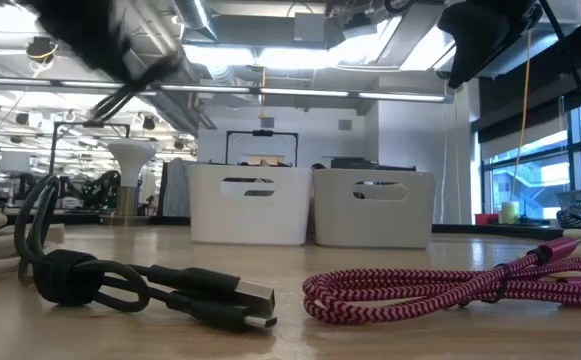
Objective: Pick & Place USB Port
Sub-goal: Put the black charger cable into the gray bin
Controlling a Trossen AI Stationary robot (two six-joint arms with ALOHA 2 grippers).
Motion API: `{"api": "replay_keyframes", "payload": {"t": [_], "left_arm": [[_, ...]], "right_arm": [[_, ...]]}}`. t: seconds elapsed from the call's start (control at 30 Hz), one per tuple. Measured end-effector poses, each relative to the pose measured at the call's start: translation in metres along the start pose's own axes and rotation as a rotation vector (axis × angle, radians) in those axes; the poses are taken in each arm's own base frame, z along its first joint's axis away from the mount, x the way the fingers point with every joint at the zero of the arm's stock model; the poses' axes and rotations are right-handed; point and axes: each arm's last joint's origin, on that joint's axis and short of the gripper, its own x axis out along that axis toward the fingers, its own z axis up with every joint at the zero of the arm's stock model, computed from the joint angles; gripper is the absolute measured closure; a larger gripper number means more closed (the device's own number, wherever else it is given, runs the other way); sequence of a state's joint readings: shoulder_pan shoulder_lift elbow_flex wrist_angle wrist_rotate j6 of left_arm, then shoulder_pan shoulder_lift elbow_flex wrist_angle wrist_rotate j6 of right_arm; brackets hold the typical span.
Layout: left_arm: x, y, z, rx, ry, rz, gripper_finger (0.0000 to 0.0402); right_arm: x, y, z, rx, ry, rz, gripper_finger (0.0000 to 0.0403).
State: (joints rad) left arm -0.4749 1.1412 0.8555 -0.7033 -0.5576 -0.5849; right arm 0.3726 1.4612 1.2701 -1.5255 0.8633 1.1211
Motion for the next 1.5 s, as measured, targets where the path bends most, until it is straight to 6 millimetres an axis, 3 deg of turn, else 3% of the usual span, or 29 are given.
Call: {"api": "replay_keyframes", "payload": {"t": [0.17, 0.37, 0.53, 0.73, 0.93, 1.13, 1.5], "left_arm": [[-0.011, -0.003, 0.027, 0.054, -0.298, 0.028, 0.0388], [-0.008, -0.003, 0.057, 0.153, -0.5, -0.005, 0.0391], [0.003, 0.006, 0.078, 0.207, -0.6, -0.081, 0.0391], [0.029, 0.028, 0.098, 0.209, -0.67, -0.159, 0.0391], [0.06, 0.05, 0.111, 0.196, -0.723, -0.236, 0.0391], [0.08, 0.061, 0.116, 0.196, -0.749, -0.292, 0.0391], [0.077, 0.061, 0.122, 0.221, -0.86, -0.4, 0.0391]], "right_arm": [[0.0, 0.0, 0.0, 0.002, -0.001, 0.003, 0.0206], [0.0, 0.001, 0.0, 0.002, -0.002, 0.004, 0.0217], [0.0, 0.002, 0.001, 0.004, -0.014, 0.015, 0.0231], [-0.011, 0.026, 0.014, -0.042, -0.245, 0.122, 0.0232], [-0.031, 0.048, 0.032, -0.083, -0.441, 0.257, 0.0232], [-0.05, 0.058, 0.045, -0.119, -0.581, 0.355, 0.0233], [-0.063, 0.059, 0.066, -0.111, -0.732, 0.443, 0.0233]]}}
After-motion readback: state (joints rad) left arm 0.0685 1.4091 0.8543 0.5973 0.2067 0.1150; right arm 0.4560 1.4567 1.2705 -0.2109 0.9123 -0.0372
